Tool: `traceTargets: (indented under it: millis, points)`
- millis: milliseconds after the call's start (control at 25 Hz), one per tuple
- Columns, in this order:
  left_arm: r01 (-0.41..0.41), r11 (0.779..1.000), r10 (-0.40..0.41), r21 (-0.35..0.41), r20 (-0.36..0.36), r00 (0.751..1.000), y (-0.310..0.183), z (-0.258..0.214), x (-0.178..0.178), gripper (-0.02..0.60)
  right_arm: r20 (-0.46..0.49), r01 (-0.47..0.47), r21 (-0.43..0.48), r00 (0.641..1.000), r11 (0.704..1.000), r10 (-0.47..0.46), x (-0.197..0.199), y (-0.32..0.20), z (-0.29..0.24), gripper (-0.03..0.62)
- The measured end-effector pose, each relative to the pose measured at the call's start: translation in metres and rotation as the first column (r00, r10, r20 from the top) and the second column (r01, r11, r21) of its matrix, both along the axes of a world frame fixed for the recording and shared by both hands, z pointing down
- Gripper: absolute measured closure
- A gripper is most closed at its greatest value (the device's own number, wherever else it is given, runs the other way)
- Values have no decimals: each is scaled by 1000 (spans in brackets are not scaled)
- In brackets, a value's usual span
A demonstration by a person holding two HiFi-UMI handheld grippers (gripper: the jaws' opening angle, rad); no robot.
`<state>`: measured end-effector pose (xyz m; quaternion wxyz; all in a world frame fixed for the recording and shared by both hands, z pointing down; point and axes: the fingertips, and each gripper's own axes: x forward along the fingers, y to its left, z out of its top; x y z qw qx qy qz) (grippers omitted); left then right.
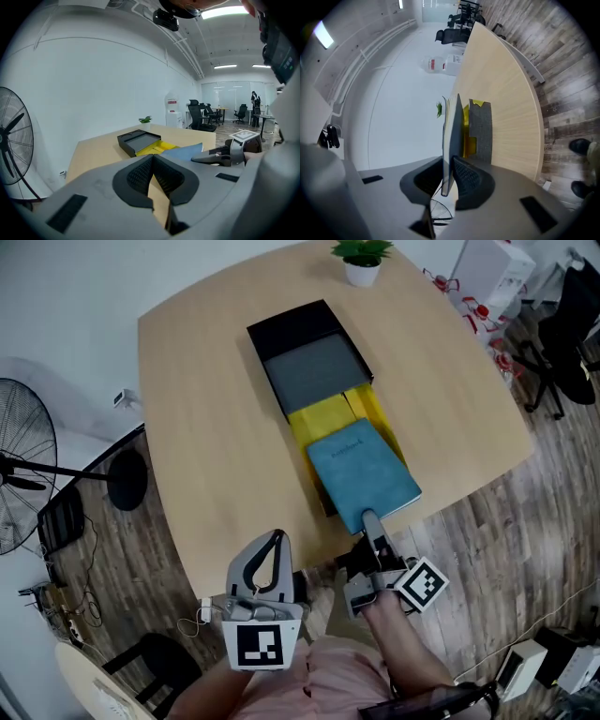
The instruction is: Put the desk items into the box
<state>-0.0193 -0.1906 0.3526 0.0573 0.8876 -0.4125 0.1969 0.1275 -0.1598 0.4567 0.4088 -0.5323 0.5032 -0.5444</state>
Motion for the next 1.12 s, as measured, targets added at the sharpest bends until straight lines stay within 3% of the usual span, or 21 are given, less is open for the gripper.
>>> traceTargets:
  millis: [160,360,520,640,880,1120]
  points:
    - [5,1000,-5,-4,7,1000,-2,2,4,571,-31,50,-60,998,997,-52,-8,-2,16,516]
    - [8,1000,-8,5,14,1000,-5,3,13,571,-86,141,-31,986,990,-143,-10,-9,11,405]
    - [31,999,-31,7,-3,1000,-6,5,26,571,-150,236,-55,959,970,-242,-7,-9,6,310]
    - [54,998,-54,16,-21,998,-6,3,38,571,-206,304,-131,923,944,-326,5,1,11,284]
    - [115,993,-113,40,-65,991,-4,-10,56,571,-317,396,-200,839,896,-442,34,19,3,285]
    - [153,986,-147,70,-80,986,12,-24,63,571,-474,392,-201,763,898,-439,55,31,-19,327]
